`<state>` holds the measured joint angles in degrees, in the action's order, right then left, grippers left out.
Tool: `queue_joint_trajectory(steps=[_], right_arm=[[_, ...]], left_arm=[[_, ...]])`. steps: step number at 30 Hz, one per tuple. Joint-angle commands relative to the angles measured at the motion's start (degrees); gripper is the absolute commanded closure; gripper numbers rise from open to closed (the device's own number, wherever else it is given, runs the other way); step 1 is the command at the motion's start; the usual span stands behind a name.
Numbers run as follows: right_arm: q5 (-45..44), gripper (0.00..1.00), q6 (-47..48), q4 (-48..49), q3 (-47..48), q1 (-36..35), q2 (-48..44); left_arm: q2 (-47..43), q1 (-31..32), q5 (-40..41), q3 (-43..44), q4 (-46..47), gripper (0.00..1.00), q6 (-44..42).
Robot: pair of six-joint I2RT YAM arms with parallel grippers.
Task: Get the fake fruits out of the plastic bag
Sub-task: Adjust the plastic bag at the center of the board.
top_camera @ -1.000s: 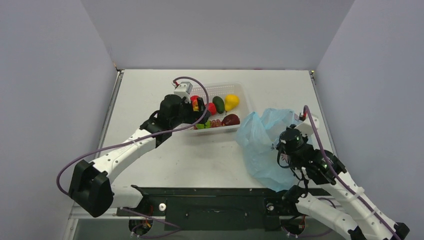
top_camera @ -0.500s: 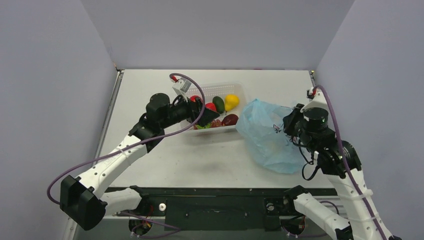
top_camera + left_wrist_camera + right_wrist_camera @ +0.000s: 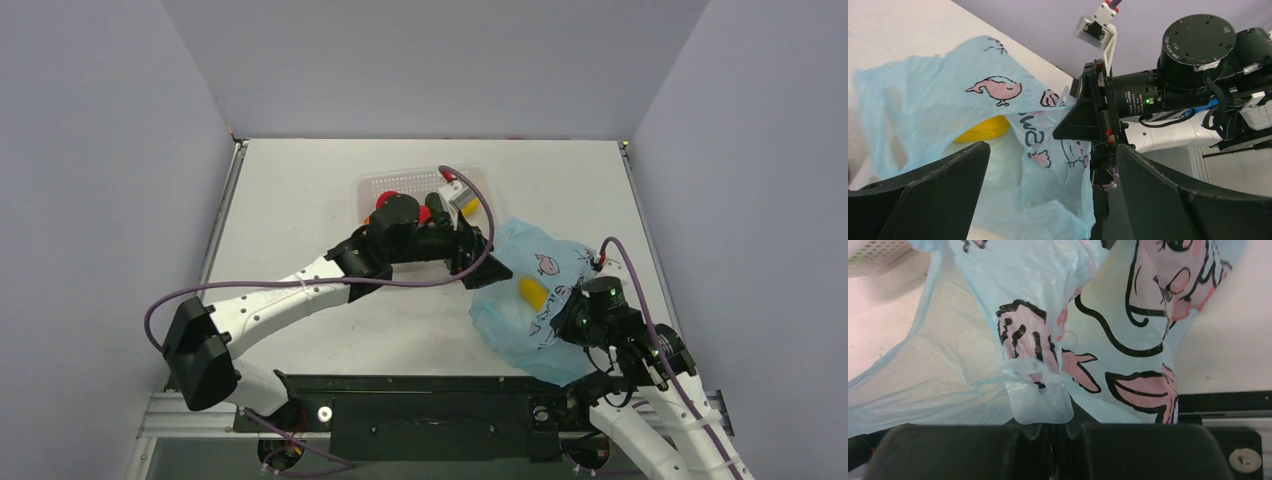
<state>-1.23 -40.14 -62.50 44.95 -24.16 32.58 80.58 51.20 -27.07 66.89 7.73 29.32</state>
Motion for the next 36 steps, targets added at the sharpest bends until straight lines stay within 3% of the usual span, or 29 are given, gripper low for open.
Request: queue_joint_trajectory(steps=[1,10,16,19,20,22,25,31,33,35,36], right_arm=[[-1.3,1.0,-6.7,-5.5,-2.6,-1.0,-3.2],[-14.9,1.0,-18.5,-11.3,-4.9,-1.7,-5.3],[-13.8,0.93,-26.0,-0.3,-10.4,-1.1,-3.3],[-18.0,0.64,-26.0,-0.3,-9.1,0.3,-0.3],[-18.9,0.5,-25.0,-0.4,-8.6,0.6,0.6],[-22.0,0.33,-23.8,-0.4,-6.8,1.4,1.8],[-24.6,0.24,-21.4,1.9,-5.5,2.2,5.5],[-25.0,0.28,-19.7,8.4,-8.0,2.4,11.6],[-26.0,0.36,-19.8,9.6,-8.9,2.4,11.4],[-26.0,0.59,-18.7,11.2,-9.9,2.5,10.1],[-25.7,0.78,-18.1,11.6,-10.0,2.4,9.5]], left_arm=[[5.9,5.6,2.4,3.2,5.0,0.03,-2.0],[15.2,17.5,4.4,-2.5,10.5,0.08,-0.7],[19.3,22.0,8.0,-8.2,14.0,0.09,-3.1],[23.2,22.4,9.0,-8.6,13.9,0.11,-3.8],[23.6,22.8,9.4,-8.6,13.3,0.11,-4.2],[24.7,23.3,11.0,-9.1,13.5,0.11,-5.1],[24.9,23.3,12.2,-9.7,14.2,0.12,-5.6],[22.1,23.2,13.7,-9.3,13.1,0.11,-8.0],[20.7,22.9,14.1,-8.6,12.2,0.1,-9.1],[19.9,22.3,14.8,-7.4,11.4,0.09,-10.2],[19.7,22.0,14.9,-6.7,10.9,0.08,-10.6]])
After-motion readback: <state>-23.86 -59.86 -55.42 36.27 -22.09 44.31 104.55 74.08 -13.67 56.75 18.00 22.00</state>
